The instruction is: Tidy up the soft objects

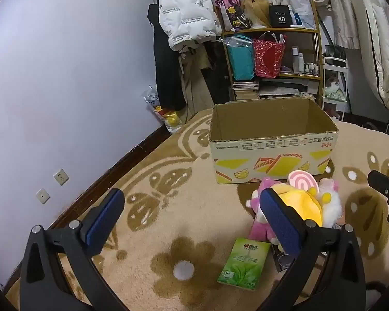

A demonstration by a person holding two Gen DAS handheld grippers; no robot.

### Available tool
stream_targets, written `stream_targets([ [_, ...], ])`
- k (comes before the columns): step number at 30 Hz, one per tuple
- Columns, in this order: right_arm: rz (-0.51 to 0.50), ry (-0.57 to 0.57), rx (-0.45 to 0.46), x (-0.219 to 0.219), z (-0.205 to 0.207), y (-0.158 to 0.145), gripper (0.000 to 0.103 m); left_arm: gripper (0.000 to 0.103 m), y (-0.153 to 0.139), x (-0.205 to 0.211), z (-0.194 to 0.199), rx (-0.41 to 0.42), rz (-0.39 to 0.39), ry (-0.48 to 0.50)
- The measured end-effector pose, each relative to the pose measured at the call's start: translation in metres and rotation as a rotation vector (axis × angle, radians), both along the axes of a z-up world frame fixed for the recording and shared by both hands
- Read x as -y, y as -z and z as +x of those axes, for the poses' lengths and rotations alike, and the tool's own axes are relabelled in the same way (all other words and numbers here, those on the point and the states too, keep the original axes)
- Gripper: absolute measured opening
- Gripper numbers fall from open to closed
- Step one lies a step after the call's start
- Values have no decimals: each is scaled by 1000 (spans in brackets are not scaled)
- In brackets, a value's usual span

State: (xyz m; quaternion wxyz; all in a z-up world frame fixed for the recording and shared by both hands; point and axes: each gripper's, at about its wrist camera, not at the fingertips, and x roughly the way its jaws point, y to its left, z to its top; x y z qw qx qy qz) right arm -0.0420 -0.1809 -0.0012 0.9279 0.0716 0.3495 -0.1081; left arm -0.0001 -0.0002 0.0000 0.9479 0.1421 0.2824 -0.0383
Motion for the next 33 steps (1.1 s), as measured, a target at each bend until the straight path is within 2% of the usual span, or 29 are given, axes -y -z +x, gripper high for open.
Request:
stream_targets([
  [13, -9, 2, 0, -2, -2, -2, 103, 103, -3, -6, 1, -19, -32, 8],
  [33, -20, 5, 9, 2, -3, -5, 103, 103, -1, -5, 1, -9, -30, -1],
])
